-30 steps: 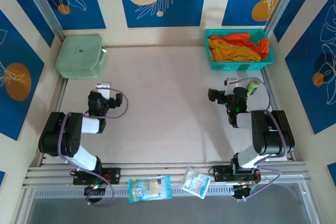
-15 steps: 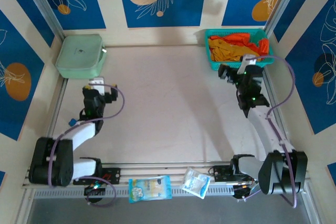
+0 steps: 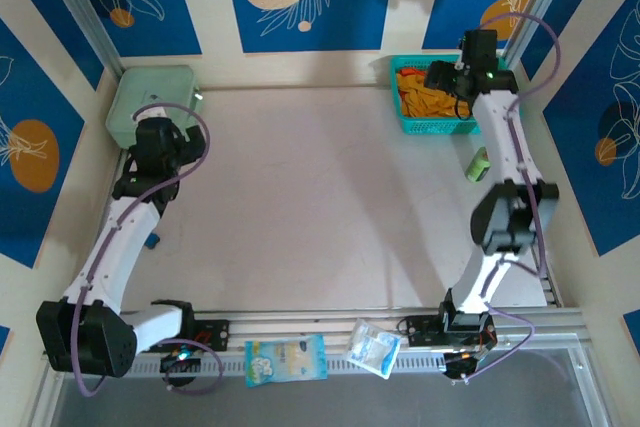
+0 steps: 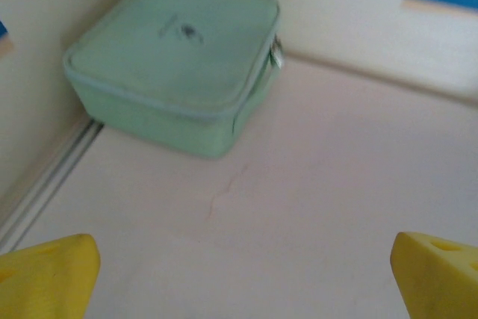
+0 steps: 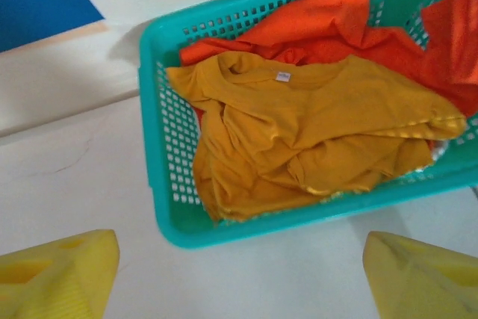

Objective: Fold and stack the t-shirts

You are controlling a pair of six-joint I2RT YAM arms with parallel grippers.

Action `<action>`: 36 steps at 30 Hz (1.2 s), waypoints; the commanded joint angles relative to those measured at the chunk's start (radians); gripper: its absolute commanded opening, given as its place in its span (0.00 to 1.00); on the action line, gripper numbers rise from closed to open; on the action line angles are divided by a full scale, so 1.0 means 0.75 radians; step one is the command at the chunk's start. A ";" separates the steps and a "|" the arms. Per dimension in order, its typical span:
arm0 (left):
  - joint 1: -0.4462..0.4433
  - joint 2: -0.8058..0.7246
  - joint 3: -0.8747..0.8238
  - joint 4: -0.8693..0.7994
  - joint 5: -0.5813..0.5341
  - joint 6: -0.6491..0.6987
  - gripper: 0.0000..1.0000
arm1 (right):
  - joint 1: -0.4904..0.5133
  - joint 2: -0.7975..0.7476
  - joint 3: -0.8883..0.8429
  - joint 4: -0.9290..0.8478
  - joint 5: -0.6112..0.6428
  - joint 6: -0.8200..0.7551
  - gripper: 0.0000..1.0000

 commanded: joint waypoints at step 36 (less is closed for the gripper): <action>-0.050 0.020 0.046 -0.305 0.288 -0.047 1.00 | -0.081 0.999 1.048 -0.372 -0.251 0.030 0.07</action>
